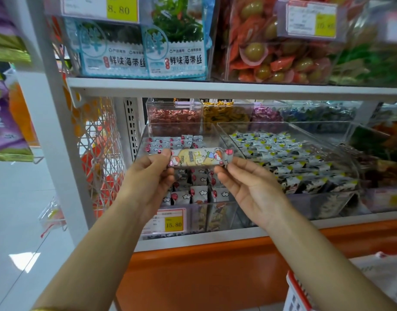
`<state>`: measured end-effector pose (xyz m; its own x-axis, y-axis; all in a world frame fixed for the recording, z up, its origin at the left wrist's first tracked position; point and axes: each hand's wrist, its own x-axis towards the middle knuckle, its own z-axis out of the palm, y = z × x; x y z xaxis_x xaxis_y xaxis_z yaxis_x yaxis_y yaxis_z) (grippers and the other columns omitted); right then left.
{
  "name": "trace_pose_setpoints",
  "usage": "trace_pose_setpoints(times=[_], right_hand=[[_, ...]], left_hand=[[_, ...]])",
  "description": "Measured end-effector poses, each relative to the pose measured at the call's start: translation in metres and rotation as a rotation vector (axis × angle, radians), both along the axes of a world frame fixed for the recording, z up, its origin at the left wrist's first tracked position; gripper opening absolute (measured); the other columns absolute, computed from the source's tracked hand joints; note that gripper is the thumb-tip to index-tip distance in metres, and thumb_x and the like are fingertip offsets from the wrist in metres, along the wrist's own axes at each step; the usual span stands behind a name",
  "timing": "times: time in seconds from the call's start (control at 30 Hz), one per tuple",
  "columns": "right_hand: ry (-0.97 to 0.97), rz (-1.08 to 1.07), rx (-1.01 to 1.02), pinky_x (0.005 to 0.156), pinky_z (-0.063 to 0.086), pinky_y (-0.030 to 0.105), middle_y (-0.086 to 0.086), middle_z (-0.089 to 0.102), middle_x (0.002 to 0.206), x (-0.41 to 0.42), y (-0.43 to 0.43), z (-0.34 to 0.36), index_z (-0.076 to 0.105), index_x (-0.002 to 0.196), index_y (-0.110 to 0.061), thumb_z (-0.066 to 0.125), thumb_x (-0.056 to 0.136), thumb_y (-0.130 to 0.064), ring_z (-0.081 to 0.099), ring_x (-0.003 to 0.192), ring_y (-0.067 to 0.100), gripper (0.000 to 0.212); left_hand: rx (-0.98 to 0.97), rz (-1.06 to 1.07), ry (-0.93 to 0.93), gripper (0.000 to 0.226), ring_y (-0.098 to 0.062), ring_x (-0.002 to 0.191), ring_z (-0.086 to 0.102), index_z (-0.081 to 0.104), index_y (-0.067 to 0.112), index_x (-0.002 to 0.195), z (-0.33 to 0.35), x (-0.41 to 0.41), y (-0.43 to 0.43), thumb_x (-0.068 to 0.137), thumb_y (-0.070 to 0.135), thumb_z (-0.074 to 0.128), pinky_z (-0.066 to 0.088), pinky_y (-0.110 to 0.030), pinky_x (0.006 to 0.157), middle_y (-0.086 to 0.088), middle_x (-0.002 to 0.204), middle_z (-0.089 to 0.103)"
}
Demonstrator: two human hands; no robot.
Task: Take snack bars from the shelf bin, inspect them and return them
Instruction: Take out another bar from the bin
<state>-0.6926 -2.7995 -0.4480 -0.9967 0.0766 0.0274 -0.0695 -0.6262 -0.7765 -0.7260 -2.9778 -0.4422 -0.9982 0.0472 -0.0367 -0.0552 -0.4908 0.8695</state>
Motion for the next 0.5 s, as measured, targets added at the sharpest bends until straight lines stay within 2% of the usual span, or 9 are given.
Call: trace_pose_setpoints(times=[0.07,0.13,0.2,0.27,0.37,0.43,0.5], right_hand=[[-0.001,-0.039,-0.006,0.056,0.055,0.02,0.012,0.072,0.072,-0.002,0.001,-0.001,0.06,0.094,0.002,0.05,0.085,0.012,0.072,0.068,0.021,0.016],[0.006,-0.074,-0.017,0.056,0.055,0.02,0.01,0.071,0.069,-0.003,0.003,0.0,0.06,0.091,0.002,0.05,0.085,0.011,0.071,0.066,0.02,0.015],[0.018,-0.11,-0.021,0.055,0.055,0.02,0.009,0.071,0.065,-0.004,0.005,0.002,0.06,0.089,0.001,0.049,0.086,0.011,0.07,0.063,0.019,0.015],[0.036,-0.147,0.005,0.054,0.055,0.02,0.008,0.07,0.062,-0.004,0.007,0.003,0.059,0.088,0.0,0.048,0.088,0.01,0.07,0.06,0.018,0.015],[0.066,-0.198,0.075,0.052,0.055,0.022,0.008,0.068,0.063,-0.004,0.008,0.003,0.058,0.087,-0.002,0.048,0.091,0.005,0.069,0.058,0.018,0.013],[0.086,-0.2,0.118,0.052,0.055,0.025,0.01,0.066,0.068,-0.005,0.009,0.003,0.057,0.088,-0.004,0.053,0.091,-0.007,0.068,0.057,0.019,0.006],[0.101,-0.199,0.197,0.052,0.055,0.025,0.006,0.065,0.067,-0.005,0.011,0.001,0.056,0.088,-0.005,0.06,0.087,-0.019,0.067,0.058,0.019,0.014]], left_hand=[[0.04,-0.04,-0.005,0.019,-0.006,0.053,0.053,0.055,0.01,0.069,0.0,-0.002,0.0,0.088,0.011,0.058,0.047,-0.013,0.049,0.002,0.056,0.057],[0.054,-0.104,0.009,0.006,-0.006,0.057,0.058,0.061,0.004,0.08,0.001,-0.003,-0.001,0.085,0.004,0.057,0.049,-0.012,0.052,-0.004,0.071,0.061],[0.036,-0.158,0.043,0.02,-0.008,0.061,0.063,0.061,0.001,0.097,0.001,-0.004,-0.002,0.077,-0.001,0.06,0.052,-0.014,0.057,-0.009,0.085,0.06],[-0.013,-0.174,0.09,0.032,-0.011,0.063,0.066,0.06,0.003,0.099,0.002,-0.003,-0.002,0.067,-0.001,0.062,0.053,-0.016,0.061,-0.006,0.08,0.06],[-0.135,-0.185,0.174,0.036,-0.012,0.063,0.067,0.06,0.01,0.1,0.004,0.0,-0.002,0.067,-0.003,0.063,0.054,-0.017,0.063,0.002,0.064,0.061],[-0.262,-0.151,0.225,0.034,-0.013,0.065,0.067,0.061,0.014,0.1,0.004,0.001,-0.001,0.071,-0.005,0.064,0.053,-0.017,0.063,0.004,0.065,0.064],[-0.436,-0.1,0.296,0.032,-0.011,0.066,0.066,0.062,0.019,0.1,0.004,0.003,0.0,0.077,-0.004,0.064,0.052,-0.015,0.063,0.002,0.072,0.063]])
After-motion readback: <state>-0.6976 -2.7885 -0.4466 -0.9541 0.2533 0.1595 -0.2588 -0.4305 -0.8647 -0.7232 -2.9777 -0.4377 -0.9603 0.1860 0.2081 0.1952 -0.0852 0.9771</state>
